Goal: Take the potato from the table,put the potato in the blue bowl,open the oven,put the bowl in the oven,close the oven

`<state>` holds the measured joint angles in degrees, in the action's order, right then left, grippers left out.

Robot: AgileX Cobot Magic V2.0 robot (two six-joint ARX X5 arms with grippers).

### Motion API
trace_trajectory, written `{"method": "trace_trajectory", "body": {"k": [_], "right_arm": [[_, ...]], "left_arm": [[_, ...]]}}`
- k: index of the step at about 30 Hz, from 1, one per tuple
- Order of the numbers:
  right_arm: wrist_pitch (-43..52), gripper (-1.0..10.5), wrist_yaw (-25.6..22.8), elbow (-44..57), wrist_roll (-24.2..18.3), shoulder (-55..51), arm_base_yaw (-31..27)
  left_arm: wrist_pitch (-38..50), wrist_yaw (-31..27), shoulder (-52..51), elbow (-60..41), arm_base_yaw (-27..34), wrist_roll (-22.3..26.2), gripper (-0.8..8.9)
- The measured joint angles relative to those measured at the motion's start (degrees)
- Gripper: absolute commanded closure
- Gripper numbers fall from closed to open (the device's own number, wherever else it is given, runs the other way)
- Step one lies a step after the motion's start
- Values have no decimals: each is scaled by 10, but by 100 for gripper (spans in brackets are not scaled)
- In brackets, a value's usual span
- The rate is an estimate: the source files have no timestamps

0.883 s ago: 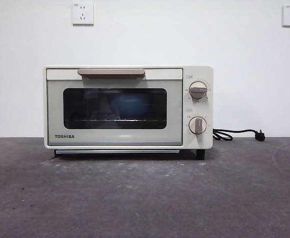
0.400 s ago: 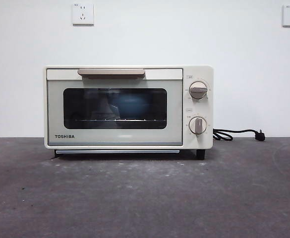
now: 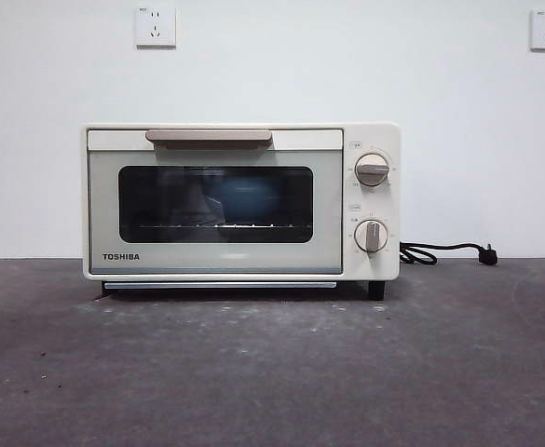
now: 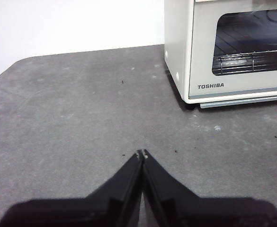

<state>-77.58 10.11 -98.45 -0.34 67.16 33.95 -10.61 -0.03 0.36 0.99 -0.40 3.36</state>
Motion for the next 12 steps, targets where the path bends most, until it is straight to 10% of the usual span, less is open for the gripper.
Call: {"method": "trace_trajectory", "body": {"k": [12], "right_arm": [[284,945,105,164,-25,-177,-182]], "left_arm": [[0,0,0,0,0,0,818]]}}
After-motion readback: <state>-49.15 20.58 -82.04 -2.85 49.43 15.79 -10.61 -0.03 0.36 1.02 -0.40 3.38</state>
